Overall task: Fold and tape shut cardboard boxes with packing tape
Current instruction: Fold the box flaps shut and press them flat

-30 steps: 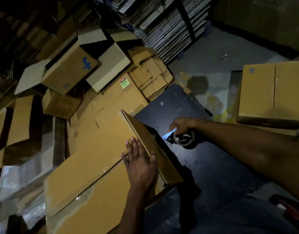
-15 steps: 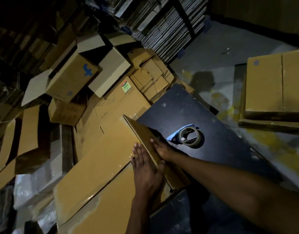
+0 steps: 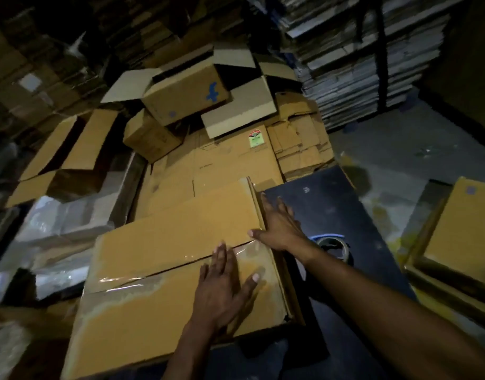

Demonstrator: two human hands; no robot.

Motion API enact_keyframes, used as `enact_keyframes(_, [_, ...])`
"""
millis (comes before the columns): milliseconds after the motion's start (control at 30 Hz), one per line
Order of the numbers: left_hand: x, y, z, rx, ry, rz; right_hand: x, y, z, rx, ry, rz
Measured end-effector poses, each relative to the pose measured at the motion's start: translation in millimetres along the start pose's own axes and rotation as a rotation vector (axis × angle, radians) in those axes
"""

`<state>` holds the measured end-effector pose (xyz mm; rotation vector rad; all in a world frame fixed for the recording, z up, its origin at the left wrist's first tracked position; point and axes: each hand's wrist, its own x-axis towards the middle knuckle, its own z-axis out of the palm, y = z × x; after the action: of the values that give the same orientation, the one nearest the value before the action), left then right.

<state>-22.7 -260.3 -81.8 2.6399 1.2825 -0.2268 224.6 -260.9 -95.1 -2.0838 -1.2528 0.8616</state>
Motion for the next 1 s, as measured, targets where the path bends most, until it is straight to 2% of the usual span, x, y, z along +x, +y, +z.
enact_keyframes(133, [-4,-11,4,0.006,-0.047,-0.003,-2,-20,0,-0.182,0.058,-0.028])
enact_keyframes(233, [-8,-12,-5,-0.022,0.016,-0.02,-8,-34,10,-0.367,0.168,-0.244])
enact_keyframes(300, [-15,-27,-5,-0.007,0.036,-0.086,-9,-40,20,-0.482,0.184,-0.347])
enact_keyframes(433, [-34,-72,5,-0.008,0.021,-0.235,2,-49,32,-0.616,0.105,-0.288])
enact_keyframes(567, [-38,-80,7,-0.004,-0.002,-0.219,7,-47,35,-0.695,0.085,-0.257])
enact_keyframes(800, [-45,-99,2,-0.054,0.059,-0.211,5,-71,49,-0.706,0.114,-0.36])
enact_keyframes(900, [-54,-123,3,-0.037,0.048,-0.256,6,-85,65,-0.74,0.048,-0.367])
enact_keyframes(1000, [-55,-134,-1,-0.023,0.044,-0.2,9,-87,72,-0.755,-0.012,-0.328])
